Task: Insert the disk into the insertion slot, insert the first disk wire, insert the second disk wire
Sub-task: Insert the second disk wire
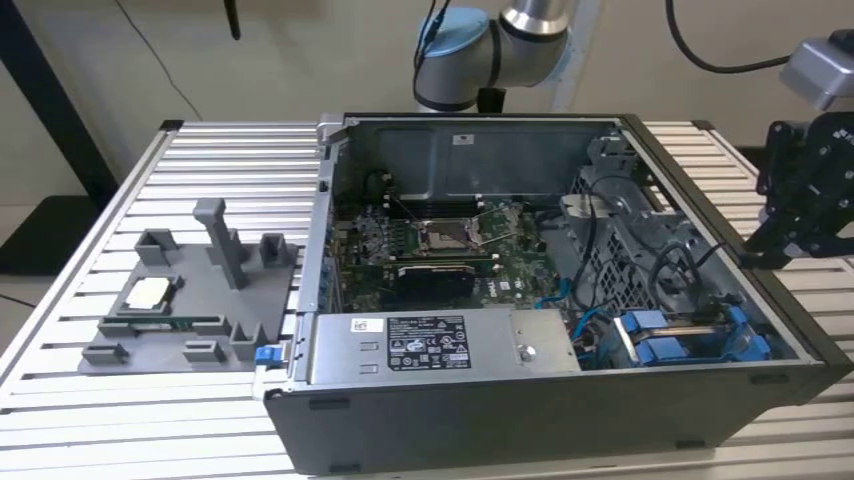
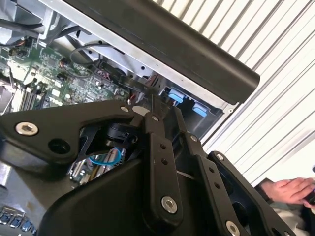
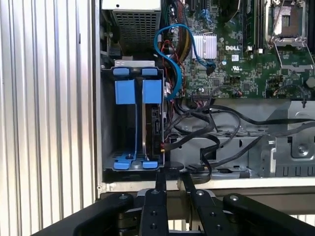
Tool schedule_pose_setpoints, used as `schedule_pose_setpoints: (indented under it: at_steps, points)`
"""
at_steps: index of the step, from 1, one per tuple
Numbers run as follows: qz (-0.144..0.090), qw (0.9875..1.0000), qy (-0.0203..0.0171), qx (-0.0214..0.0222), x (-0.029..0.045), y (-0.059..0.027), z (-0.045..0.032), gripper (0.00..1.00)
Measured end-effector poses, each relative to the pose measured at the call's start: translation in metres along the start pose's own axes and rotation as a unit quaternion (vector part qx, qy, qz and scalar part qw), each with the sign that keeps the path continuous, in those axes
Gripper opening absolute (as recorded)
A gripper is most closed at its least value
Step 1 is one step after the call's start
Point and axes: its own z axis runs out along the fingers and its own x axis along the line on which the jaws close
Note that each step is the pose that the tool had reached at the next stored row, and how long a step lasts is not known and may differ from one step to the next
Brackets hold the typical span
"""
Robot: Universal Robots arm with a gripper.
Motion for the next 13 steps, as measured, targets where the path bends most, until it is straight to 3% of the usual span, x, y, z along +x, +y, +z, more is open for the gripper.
schedule_pose_setpoints:
  at_steps: [2, 5, 6, 8, 11, 12, 13]
  points:
    - [0.0, 1.0, -0.0075, -0.0002, 0.0001, -0.0002, 0.0013, 0.26]
    - [-0.001, 0.9997, -0.0226, -0.0005, 0.0005, -0.001, 0.003, 0.26]
    - [-0.001, 0.9997, -0.026, -0.0006, 0.0009, -0.0016, 0.0039, 0.26]
    - [-0.001, 0.9996, -0.0298, -0.0007, 0.0029, -0.0027, 0.0062, 0.26]
    - [0.0, 0.9995, -0.0319, -0.0007, 0.0064, -0.0037, 0.0096, 0.26]
    - [0.0, 0.9994, -0.034, -0.0007, 0.007, -0.0039, 0.0106, 0.26]
    - [0.0, 0.9992, -0.039, -0.0008, 0.0072, -0.0039, 0.0111, 0.26]
